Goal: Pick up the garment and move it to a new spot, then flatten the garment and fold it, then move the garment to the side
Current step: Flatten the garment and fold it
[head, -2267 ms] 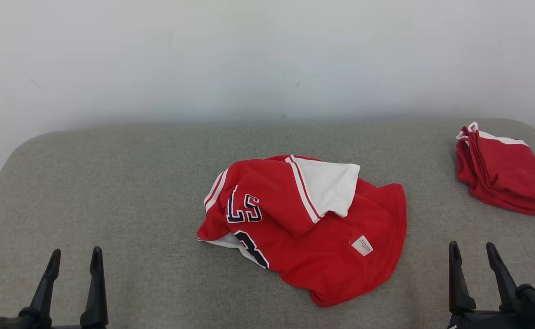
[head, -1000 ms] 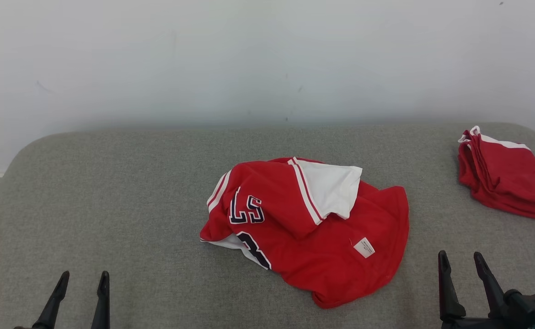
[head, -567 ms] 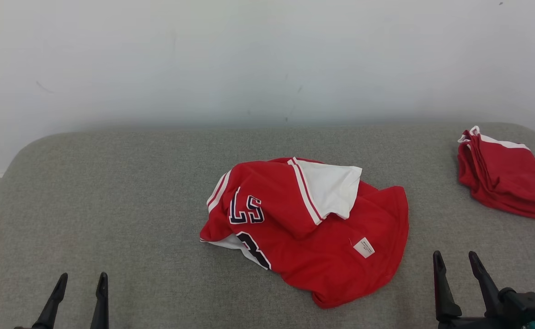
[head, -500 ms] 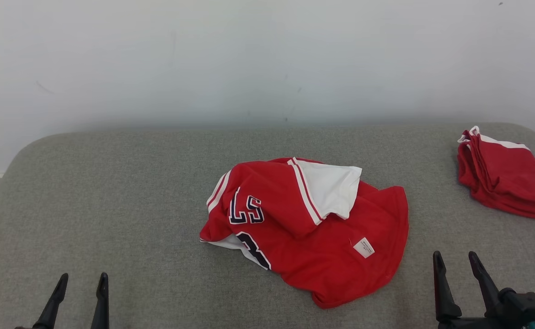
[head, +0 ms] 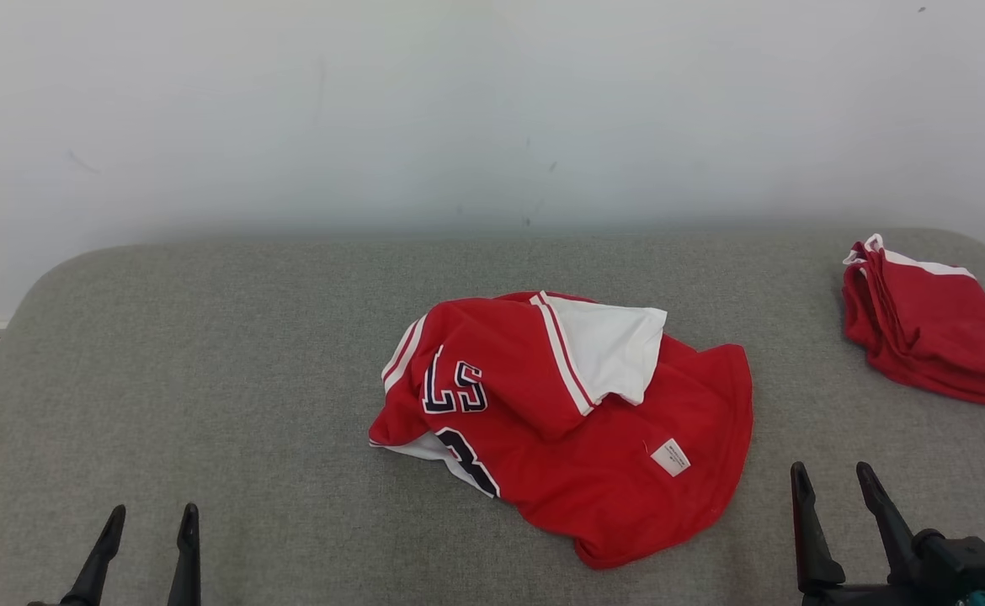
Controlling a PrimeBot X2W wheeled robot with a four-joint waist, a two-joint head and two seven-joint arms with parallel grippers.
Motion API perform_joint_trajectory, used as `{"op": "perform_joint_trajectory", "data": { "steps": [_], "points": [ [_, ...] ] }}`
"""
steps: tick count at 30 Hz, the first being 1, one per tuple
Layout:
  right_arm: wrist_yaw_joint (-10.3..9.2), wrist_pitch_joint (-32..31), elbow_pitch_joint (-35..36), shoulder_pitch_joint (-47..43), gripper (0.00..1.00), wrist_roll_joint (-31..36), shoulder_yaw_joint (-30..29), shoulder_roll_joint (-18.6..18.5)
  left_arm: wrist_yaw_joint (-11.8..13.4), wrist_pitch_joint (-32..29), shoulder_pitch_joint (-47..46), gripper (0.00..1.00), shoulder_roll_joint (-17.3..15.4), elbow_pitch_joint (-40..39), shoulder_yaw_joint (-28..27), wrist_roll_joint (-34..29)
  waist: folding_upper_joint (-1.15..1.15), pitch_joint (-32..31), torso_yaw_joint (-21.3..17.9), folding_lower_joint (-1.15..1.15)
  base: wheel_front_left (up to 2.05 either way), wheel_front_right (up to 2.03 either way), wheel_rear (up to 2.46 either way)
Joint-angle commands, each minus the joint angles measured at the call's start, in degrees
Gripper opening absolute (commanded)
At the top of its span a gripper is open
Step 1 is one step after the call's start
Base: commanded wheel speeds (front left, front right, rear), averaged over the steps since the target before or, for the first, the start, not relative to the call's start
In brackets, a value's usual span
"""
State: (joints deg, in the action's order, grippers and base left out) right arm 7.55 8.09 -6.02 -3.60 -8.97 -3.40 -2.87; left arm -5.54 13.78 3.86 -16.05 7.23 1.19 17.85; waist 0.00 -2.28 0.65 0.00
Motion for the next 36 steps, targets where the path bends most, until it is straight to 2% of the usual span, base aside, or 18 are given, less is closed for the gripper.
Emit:
{"op": "perform_joint_trajectory", "data": {
  "steps": [1,11,17,28,36],
  "points": [
    [-0.15,0.0,0.2,-0.6,1.0,0.3,0.1,0.0,0.2,0.2,-0.4,1.0,-0.2,0.1,0.1,0.5,0.0,0.0,0.0,0.0,0.0,0.0,0.0],
    [-0.15,-0.9,0.4,2.4,1.0,1.6,1.6,0.0,0.8,0.4,-1.0,1.0,-0.1,0.3,0.4,0.8,0.0,0.8,0.7,0.0,0.0,0.0,0.0],
    [-0.15,-2.0,-2.6,6.7,1.0,3.4,2.7,0.0,1.2,0.5,-1.8,1.0,0.4,0.6,1.0,0.6,0.0,1.6,2.2,0.0,0.0,0.0,0.0],
    [-0.15,-1.5,-15.1,12.1,1.0,3.8,1.9,-0.9,0.6,1.0,-3.9,1.0,0.7,1.9,1.7,1.3,0.0,3.9,5.4,0.0,0.0,0.0,0.0],
    [-0.15,0.7,-29.7,16.0,1.0,5.1,0.2,-1.1,0.1,1.4,-6.0,1.0,1.1,3.3,1.9,1.4,0.0,6.2,7.2,0.0,0.0,0.0,0.0]
  ]
}}
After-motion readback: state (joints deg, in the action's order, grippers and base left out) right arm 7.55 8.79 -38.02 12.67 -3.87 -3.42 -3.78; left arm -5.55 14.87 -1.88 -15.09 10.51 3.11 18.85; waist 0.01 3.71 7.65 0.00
